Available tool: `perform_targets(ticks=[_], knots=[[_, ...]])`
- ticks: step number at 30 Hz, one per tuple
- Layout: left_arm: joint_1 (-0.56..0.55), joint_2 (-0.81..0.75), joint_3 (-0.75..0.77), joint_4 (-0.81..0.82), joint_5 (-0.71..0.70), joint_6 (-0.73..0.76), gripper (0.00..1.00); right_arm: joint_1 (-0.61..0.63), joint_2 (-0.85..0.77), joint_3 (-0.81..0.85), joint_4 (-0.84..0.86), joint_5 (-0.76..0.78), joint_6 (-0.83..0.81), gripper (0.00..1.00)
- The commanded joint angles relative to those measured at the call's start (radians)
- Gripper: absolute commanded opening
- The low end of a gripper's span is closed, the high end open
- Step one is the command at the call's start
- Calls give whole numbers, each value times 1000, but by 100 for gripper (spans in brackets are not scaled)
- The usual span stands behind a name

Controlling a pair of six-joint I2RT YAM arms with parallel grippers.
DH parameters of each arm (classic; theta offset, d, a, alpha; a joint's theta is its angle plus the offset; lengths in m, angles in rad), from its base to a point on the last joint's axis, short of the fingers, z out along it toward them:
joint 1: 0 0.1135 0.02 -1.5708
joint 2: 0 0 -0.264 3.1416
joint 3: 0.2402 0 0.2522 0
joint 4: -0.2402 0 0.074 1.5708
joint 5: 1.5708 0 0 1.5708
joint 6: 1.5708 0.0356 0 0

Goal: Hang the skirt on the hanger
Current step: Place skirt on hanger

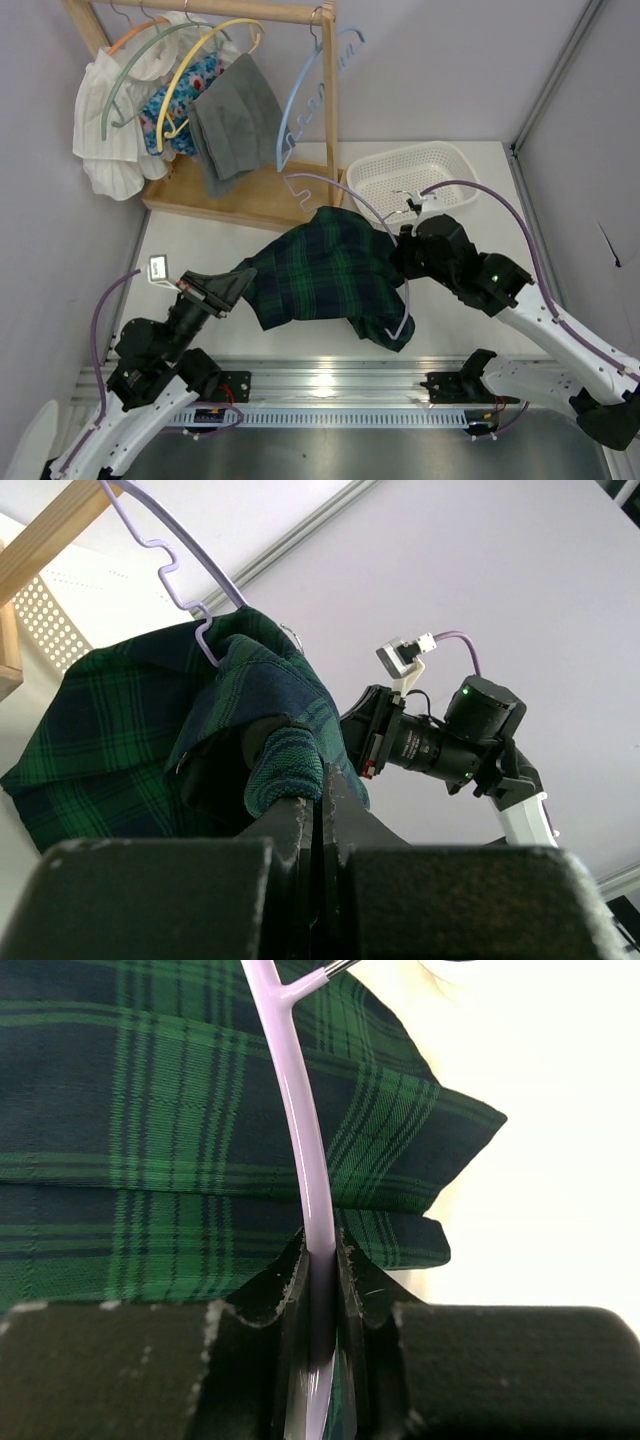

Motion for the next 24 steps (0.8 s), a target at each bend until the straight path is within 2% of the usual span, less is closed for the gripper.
perform_targets(ticks=[1, 8, 14, 17, 21, 23, 24], knots=[[24, -82, 104, 92, -105, 41, 0, -47, -8, -34, -13, 109, -26, 0], [24, -86, 126, 65, -113, 44, 0, -84, -12, -103, 41, 86, -26, 0], [22, -82, 117, 48, -113, 32, 0, -91, -34, -76, 39, 85, -29, 0], [22, -102, 110, 0, -137, 23, 0, -93, -58, -13, 23, 111, -50, 0], [22, -167, 17, -67, -134, -49, 0, -93, -71, 103, 12, 135, -90, 0], [22, -149, -55, -51, -84, -69, 0, -93, -68, 168, 24, 99, -99, 0], [22, -148, -83, 16, -63, -104, 0, -91, -68, 185, 33, 79, -98, 0]])
